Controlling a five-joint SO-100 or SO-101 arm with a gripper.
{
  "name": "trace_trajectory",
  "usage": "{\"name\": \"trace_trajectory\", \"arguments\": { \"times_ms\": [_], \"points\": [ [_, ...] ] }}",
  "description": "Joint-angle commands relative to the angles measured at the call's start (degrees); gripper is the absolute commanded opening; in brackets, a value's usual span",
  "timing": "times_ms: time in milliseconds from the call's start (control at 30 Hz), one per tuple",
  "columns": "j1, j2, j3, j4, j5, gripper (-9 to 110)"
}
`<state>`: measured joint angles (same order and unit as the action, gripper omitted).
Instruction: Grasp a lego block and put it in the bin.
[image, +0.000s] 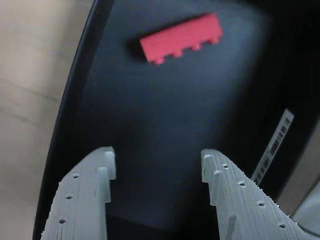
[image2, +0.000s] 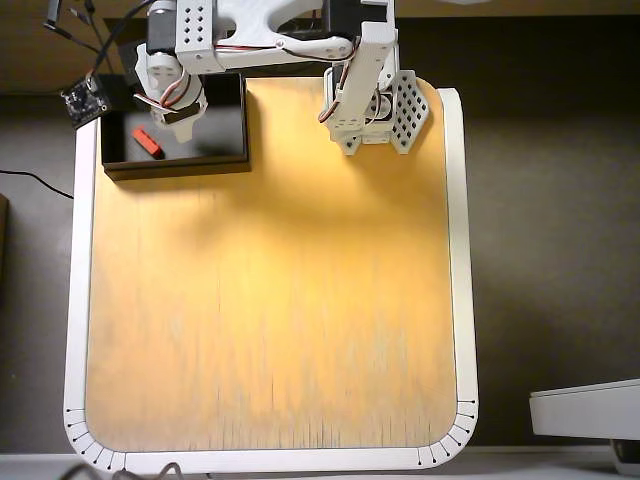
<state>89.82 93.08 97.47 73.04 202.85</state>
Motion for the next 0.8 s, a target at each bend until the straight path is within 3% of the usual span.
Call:
{"name": "trace_trajectory", "arguments": {
  "times_ms": [0,400,767],
  "points": [
    [1.4,2.3,-7.2,-1.8,-1.0,20],
    [-0.5,12.0,-7.3,1.3,-6.2,20],
    [-14.7,18.4,-7.1,5.9,-18.4,22]
  ]
}}
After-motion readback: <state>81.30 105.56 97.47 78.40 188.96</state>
